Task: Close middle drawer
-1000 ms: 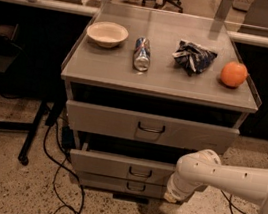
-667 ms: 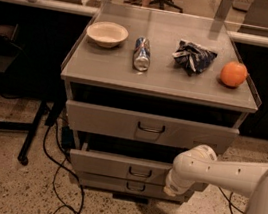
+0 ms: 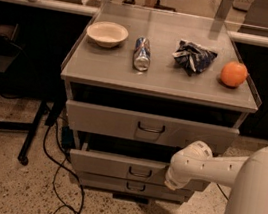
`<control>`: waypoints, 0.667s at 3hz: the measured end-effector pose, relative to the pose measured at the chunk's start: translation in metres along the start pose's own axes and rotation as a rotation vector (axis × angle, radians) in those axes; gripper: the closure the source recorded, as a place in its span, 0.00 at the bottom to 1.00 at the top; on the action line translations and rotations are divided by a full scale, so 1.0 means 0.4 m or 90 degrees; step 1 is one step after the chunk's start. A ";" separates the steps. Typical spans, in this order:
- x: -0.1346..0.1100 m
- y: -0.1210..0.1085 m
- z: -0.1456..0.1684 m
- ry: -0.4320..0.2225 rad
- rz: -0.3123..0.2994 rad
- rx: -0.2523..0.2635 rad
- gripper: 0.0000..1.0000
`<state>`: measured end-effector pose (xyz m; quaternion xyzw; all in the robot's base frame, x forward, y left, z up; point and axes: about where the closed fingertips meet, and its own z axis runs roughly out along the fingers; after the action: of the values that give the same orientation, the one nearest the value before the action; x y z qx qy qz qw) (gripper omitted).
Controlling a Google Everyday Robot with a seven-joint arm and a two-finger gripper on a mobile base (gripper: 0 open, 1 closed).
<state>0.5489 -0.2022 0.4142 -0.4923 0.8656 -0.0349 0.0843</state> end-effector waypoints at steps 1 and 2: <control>-0.003 -0.024 0.020 0.004 0.008 0.010 1.00; -0.003 -0.024 0.020 0.004 0.008 0.010 0.82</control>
Offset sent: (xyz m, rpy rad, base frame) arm 0.0088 -0.0031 -0.0055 -0.0092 -0.0088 -0.0121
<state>0.5592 -0.2060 0.4077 -0.4862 0.8686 -0.0428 0.0858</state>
